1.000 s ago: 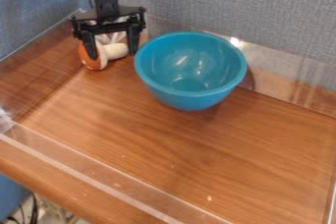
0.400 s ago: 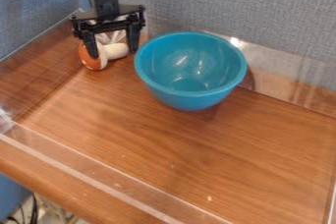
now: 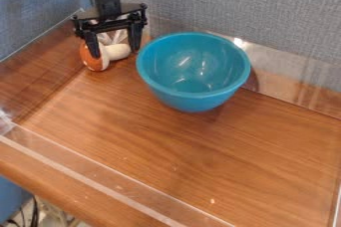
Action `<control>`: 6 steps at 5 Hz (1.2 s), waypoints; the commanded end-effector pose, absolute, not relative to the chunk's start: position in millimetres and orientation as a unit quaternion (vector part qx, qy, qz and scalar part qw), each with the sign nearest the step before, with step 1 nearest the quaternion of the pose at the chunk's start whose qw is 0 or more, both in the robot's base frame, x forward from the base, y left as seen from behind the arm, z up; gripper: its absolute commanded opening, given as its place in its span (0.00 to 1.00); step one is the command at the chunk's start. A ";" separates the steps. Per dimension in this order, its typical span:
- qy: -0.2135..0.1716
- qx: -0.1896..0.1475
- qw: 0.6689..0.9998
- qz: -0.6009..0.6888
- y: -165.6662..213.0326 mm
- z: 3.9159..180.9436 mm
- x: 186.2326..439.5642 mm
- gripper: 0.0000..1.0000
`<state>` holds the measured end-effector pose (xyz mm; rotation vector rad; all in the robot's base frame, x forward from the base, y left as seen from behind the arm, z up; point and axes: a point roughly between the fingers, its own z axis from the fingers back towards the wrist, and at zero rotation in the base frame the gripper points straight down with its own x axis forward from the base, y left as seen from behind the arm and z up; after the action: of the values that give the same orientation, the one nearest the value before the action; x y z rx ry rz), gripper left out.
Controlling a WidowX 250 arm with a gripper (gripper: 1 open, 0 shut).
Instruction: Put the mushroom in the blue bowl
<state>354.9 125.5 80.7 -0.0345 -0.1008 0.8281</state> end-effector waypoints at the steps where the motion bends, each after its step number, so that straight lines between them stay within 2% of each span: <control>1: -0.071 -0.013 0.912 0.405 128.3 91.3 363.0 1.00; 5: -0.054 0.002 0.905 0.423 137.2 62.1 381.9 1.00; 6: -0.053 0.003 0.905 0.421 136.9 60.8 382.0 0.00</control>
<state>370.7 137.3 38.1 0.0094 -0.0359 0.8834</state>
